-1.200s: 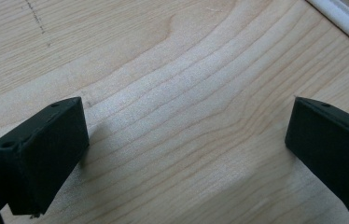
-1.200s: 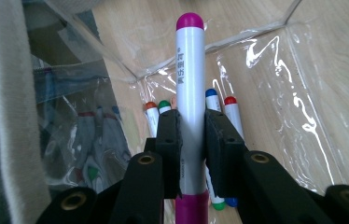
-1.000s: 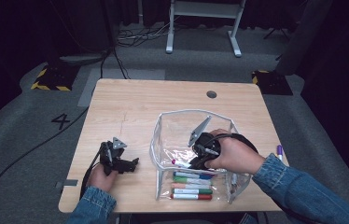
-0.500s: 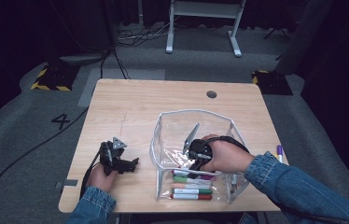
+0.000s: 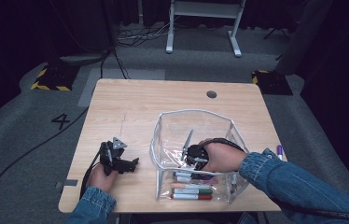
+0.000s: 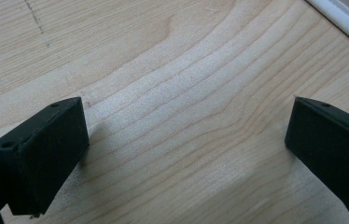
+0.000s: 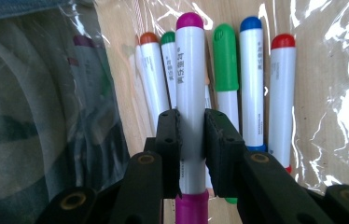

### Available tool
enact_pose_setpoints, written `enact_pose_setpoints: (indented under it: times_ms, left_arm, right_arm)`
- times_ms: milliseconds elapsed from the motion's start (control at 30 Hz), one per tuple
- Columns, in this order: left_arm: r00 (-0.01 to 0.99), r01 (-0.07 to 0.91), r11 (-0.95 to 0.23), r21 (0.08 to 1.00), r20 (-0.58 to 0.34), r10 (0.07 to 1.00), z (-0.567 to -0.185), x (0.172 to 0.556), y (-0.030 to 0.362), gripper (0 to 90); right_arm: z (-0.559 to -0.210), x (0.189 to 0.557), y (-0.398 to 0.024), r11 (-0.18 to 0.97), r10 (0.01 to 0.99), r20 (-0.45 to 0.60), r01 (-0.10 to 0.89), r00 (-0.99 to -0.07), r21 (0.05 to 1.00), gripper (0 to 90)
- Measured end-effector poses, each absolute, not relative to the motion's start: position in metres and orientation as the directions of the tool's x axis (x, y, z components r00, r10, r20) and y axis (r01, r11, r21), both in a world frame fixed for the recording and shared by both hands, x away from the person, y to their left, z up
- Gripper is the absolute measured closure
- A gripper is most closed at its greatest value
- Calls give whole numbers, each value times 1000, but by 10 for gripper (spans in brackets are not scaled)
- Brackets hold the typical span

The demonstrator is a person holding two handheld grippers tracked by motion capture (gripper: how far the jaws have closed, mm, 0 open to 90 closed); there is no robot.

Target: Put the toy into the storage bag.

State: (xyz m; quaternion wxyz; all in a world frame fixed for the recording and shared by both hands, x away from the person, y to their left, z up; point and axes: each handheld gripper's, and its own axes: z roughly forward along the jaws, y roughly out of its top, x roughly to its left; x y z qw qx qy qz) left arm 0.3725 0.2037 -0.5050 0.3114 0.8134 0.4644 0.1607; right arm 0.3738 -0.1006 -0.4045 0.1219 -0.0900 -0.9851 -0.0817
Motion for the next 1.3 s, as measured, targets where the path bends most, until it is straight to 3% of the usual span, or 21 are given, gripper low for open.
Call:
enact_pose_setpoints:
  times_ms: [367,433,667,1033,1300]
  left_arm:
    - [518,655,-375,656,-29,855,-505,373,204,0]
    - [518,655,-374,656,-29,855,-505,372,204,0]
    - [518,656,-374,656,-30,855,-505,372,204,0]
    - [518,656,-374,656,-30,855,-505,372,204,0]
    - [518,656,-374,656,-30,855,-505,372,204,0]
  right_arm:
    - [-422,378,-98,984,131,266,159,-955,86,746]
    - [-423,379,-98,973,149,259,188,-954,135,626]
    - [-385,387,-105,929,200,162,240,-966,281,507]
    - [-303,380,-164,789,359,55,335,-932,515,505]
    - [-277,373,-230,661,513,57,436,-857,611,483]
